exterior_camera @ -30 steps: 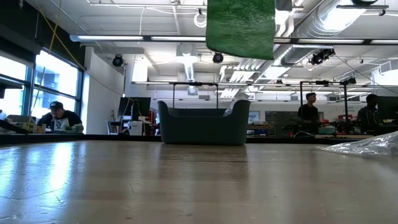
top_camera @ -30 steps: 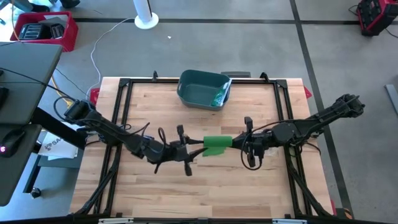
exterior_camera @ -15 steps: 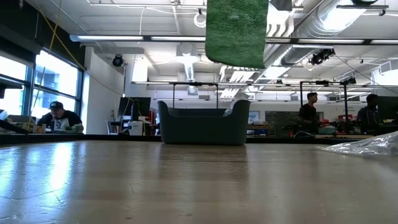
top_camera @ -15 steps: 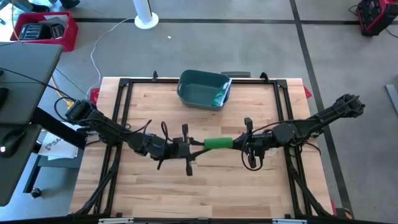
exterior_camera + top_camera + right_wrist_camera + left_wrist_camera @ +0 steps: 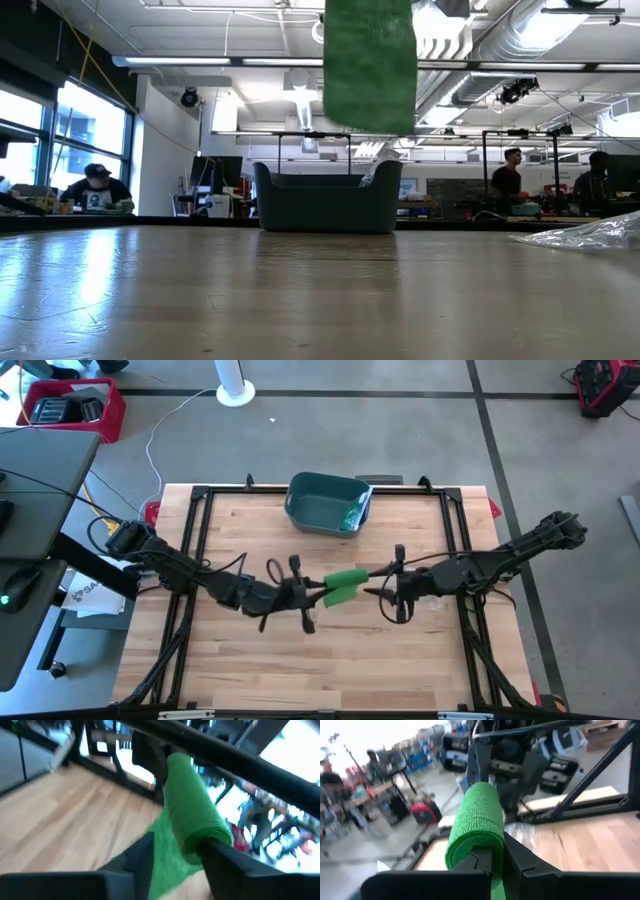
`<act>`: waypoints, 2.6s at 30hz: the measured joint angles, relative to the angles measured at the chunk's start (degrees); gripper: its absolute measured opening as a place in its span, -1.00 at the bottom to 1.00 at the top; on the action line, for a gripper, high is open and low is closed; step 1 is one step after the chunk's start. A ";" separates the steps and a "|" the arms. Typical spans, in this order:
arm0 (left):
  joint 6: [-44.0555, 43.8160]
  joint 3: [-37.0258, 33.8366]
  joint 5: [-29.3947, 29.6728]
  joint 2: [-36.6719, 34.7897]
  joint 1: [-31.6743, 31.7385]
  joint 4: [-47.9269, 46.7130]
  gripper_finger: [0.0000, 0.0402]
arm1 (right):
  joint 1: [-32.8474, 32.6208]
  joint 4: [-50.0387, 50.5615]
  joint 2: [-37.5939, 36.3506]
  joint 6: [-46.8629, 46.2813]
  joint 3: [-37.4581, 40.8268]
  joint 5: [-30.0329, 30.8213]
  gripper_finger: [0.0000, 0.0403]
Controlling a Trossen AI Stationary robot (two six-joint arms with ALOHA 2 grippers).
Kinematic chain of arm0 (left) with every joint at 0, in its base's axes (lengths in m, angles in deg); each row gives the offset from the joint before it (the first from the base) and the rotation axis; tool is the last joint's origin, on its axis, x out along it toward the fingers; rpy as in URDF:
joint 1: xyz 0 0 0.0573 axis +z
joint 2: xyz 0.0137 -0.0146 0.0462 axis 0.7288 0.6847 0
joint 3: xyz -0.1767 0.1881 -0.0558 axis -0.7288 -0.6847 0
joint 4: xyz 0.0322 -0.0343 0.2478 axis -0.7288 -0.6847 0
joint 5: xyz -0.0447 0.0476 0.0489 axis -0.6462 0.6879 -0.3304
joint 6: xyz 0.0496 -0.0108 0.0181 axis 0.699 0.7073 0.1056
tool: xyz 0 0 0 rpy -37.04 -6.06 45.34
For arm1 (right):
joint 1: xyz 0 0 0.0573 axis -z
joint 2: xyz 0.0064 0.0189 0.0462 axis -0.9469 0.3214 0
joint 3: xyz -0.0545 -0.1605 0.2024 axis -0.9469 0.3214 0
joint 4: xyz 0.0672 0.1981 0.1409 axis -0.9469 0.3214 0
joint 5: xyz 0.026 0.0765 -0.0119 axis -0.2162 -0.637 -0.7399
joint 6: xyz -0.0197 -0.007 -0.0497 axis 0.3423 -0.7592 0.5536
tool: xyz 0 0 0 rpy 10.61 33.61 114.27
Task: Roll bandage
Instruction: Roll the green bandage
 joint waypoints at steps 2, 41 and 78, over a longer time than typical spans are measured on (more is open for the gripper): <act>-3.47 0.00 -0.63 0.09 0.42 -2.18 -0.97 | -0.04 4.24 -0.45 -2.38 0.00 0.76 -0.18; -63.99 -33.25 28.09 3.48 -3.18 -4.99 -0.94 | 23.43 -1.42 24.56 -13.72 -5.08 -42.99 -0.10; -70.60 -36.94 27.69 3.48 -2.35 -3.31 -0.94 | 29.84 19.90 64.21 13.26 -43.71 -51.07 -0.14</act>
